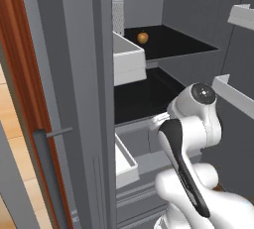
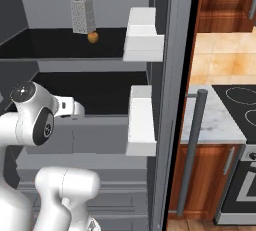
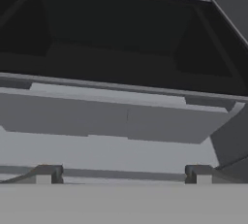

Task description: Pick the apple and kiwi from the fridge and place them on the plate next to the blender to make a fruit smoothie.

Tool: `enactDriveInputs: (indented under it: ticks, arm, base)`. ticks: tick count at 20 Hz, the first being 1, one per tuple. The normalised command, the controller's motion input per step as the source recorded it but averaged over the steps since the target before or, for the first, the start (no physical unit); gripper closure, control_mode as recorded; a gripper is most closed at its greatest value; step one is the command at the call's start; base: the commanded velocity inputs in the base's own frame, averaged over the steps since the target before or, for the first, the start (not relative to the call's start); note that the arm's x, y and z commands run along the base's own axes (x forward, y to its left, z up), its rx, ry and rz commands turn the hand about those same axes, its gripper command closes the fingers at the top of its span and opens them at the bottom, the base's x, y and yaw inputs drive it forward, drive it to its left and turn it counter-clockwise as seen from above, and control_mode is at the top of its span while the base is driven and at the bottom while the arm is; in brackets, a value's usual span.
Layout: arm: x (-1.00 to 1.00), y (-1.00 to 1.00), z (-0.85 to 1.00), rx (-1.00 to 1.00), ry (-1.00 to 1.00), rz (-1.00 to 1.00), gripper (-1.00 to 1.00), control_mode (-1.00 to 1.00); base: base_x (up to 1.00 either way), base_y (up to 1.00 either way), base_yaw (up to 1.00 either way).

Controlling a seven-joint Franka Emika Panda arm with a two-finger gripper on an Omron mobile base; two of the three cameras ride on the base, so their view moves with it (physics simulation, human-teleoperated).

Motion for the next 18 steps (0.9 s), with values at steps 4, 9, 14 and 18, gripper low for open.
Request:
enactDriveInputs:
  ticks: [4, 9, 14, 18]
  arm:
    - [0.12, 0.00, 0.53, 0.00, -0.06, -0.05, -1.00, -1.00]
    - [-0.19, -0.14, 0.90, 0.04, -0.16, -0.05, -1.00, -1.00]
    - [-0.36, -0.28, 1.00, 0.13, -0.10, -0.03, -1.00, -1.00]
    - [0.01, 0.00, 1.00, 0.09, -0.01, 0.00, -1.00, -1.00]
  base:
    - [0.00, 0.00, 0.00]
    - [0.00, 0.00, 0.00]
    - [0.00, 0.00, 0.00]
    - [0.00, 0.00, 0.00]
